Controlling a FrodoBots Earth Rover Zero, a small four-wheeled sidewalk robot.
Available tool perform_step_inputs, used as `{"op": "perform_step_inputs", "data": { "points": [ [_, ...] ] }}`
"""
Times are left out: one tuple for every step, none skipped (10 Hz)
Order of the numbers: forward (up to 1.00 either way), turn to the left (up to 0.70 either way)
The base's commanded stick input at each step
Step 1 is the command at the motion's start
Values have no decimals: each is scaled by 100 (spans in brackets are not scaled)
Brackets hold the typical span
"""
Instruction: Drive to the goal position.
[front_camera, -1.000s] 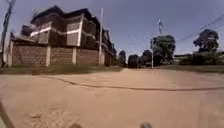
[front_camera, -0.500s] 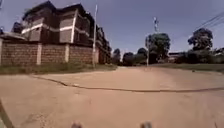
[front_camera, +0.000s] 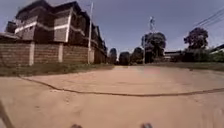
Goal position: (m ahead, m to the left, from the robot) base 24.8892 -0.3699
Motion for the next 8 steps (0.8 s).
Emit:
{"op": "perform_step_inputs", "data": {
  "points": [
    [85,-34],
    [85,-34],
    [85,0],
    [85,0],
    [85,0],
    [85,0],
    [85,0],
    [85,0]
  ]
}}
